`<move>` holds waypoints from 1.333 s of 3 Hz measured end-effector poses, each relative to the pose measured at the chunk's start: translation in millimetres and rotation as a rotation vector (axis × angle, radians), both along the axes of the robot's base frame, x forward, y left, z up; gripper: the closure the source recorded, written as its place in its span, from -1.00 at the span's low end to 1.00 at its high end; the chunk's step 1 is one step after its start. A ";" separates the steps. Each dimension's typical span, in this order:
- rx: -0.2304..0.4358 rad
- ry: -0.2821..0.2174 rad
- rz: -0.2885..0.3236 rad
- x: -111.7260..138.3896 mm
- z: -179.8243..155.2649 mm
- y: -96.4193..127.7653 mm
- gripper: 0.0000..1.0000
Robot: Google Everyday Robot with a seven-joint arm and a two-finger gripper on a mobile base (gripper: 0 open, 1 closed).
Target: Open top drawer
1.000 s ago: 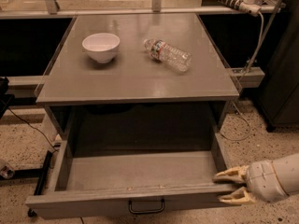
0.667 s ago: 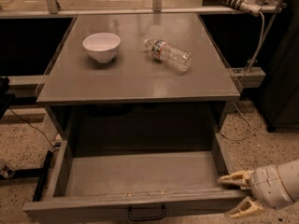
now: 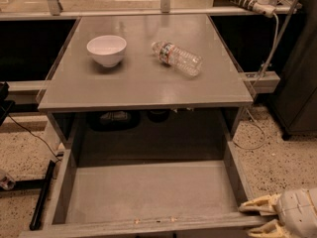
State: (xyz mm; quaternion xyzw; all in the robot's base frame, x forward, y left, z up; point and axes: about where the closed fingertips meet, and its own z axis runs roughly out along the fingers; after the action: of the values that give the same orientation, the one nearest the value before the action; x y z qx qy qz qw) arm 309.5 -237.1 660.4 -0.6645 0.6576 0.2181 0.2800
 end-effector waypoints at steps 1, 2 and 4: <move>-0.008 0.001 -0.016 -20.2 1.3 -8.9 1.00; -0.008 0.001 -0.016 -20.2 1.3 -8.9 0.64; -0.008 0.001 -0.015 -20.2 1.3 -8.8 -0.30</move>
Offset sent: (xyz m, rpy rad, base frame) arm -0.0211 -0.0093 0.0013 -0.0075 0.0005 -0.0155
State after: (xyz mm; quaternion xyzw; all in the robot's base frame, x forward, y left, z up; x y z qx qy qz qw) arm 289.3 -245.9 661.7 -0.6604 0.6636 0.2137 0.2790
